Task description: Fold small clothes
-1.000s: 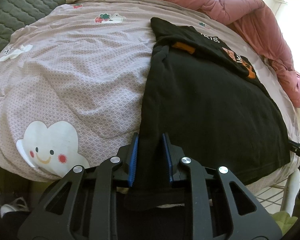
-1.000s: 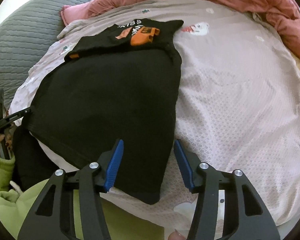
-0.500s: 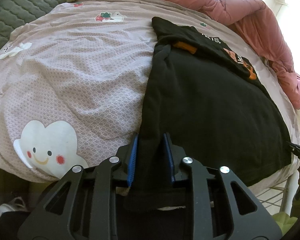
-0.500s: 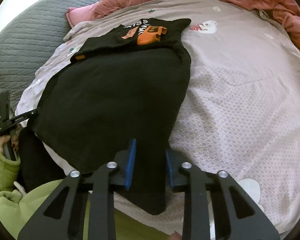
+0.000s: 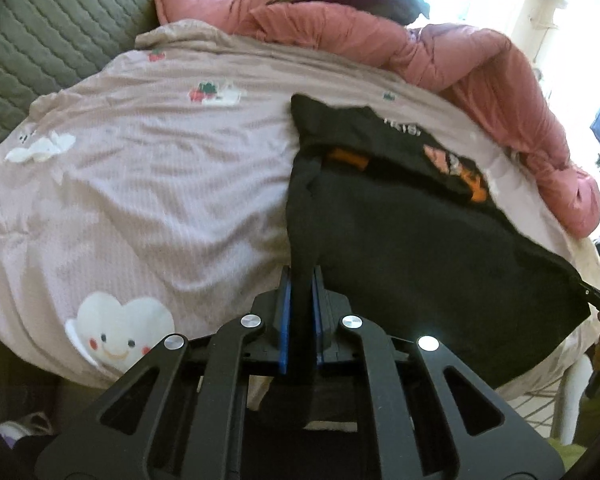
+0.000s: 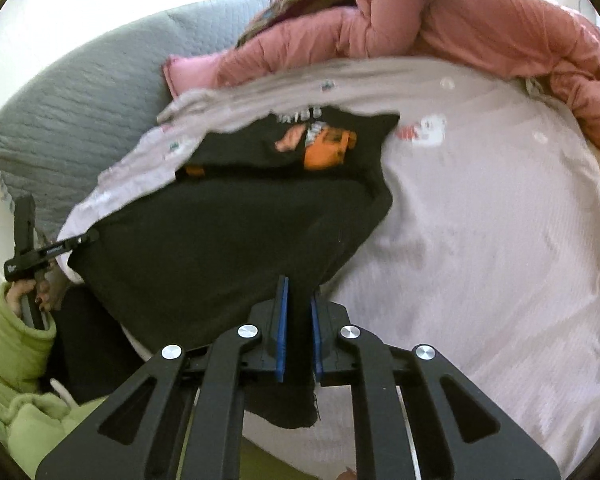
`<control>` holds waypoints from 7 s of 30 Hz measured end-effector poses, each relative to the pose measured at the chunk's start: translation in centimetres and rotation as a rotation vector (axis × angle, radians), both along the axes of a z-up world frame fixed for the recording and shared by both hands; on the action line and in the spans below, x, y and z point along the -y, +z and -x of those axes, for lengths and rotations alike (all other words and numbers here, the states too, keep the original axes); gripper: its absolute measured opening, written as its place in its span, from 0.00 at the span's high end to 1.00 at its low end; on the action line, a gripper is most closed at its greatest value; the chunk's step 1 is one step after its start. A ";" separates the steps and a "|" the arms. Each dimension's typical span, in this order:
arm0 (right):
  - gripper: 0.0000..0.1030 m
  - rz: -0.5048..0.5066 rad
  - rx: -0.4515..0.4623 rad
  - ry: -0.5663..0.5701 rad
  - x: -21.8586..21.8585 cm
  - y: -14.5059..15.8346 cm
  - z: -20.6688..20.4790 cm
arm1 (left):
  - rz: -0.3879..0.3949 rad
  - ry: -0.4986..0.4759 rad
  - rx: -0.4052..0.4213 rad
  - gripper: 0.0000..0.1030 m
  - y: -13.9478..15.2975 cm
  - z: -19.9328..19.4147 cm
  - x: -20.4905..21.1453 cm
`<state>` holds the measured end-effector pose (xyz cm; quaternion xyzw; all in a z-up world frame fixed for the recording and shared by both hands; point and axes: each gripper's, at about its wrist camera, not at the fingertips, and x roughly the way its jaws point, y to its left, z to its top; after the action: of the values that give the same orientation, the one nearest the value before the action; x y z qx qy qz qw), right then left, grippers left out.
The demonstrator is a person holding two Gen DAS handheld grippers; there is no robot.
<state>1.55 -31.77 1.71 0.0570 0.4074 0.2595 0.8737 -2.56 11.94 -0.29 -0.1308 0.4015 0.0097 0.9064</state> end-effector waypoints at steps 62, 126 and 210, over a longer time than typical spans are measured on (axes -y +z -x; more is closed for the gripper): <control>0.58 0.042 -0.049 -0.365 -0.7 -4.4 -22.3 | 0.200 0.219 0.065 0.69 -3.1 -20.4 -5.6; 0.79 0.219 0.029 -0.065 -11.4 -3.4 -22.0 | -0.100 -0.048 -0.077 0.64 -3.1 -25.3 5.5; 0.59 0.306 -0.012 -0.417 -3.1 -6.3 -29.0 | -0.096 0.114 0.038 0.58 -2.8 -27.6 -2.9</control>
<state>30.53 -28.68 -4.56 0.0086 0.4264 0.0086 0.9044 25.01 14.89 -3.11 -0.1101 0.3754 0.0781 0.9170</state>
